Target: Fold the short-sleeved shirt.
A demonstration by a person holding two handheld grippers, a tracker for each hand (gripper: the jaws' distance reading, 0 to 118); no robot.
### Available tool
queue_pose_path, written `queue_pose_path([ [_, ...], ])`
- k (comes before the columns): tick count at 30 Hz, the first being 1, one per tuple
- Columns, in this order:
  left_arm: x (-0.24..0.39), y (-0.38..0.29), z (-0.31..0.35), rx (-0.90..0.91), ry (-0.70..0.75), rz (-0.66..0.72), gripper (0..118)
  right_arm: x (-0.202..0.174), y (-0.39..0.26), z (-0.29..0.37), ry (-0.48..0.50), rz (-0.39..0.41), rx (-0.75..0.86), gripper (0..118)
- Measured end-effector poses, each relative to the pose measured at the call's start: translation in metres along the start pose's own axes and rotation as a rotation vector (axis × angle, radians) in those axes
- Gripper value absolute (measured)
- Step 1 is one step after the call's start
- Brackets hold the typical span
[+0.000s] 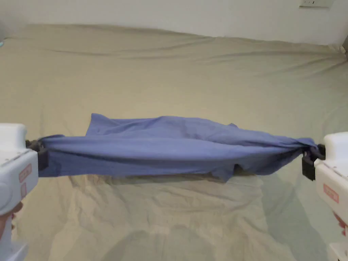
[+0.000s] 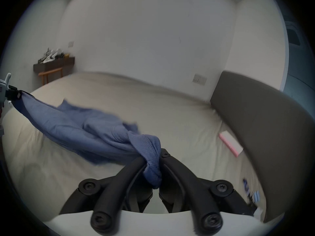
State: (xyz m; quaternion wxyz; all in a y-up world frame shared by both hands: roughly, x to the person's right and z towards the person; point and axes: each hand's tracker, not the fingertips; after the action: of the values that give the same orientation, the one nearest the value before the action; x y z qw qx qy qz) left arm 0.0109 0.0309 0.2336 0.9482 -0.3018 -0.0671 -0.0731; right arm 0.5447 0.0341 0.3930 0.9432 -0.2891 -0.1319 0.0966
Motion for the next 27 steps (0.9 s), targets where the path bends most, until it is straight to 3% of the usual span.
queue_pose_path([
  [4,-0.003,-0.076,0.020,-0.162,-0.004,-0.006,1,-0.011,-0.070,0.023,0.062,-0.027,-0.164,7],
  [8,-0.004,-0.136,0.033,-0.276,-0.002,-0.100,1,-0.021,-0.124,0.051,0.106,-0.078,-0.305,7],
  [15,-0.016,-0.159,0.067,-0.312,-0.001,-0.135,1,-0.036,-0.161,0.105,0.143,-0.171,-0.444,7],
  [24,-0.015,-0.175,0.085,-0.439,-0.032,-0.169,1,-0.057,-0.180,0.122,0.158,-0.161,-0.601,7],
  [25,-0.015,-0.177,0.083,-0.448,-0.039,-0.168,1,-0.056,-0.180,0.121,0.160,-0.162,-0.597,9],
  [26,-0.014,-0.176,0.083,-0.444,-0.045,-0.165,6,-0.055,-0.178,0.121,0.162,-0.166,-0.581,20],
  [27,-0.012,-0.174,0.083,-0.431,-0.047,-0.159,17,-0.052,-0.172,0.122,0.133,-0.180,-0.546,46],
])
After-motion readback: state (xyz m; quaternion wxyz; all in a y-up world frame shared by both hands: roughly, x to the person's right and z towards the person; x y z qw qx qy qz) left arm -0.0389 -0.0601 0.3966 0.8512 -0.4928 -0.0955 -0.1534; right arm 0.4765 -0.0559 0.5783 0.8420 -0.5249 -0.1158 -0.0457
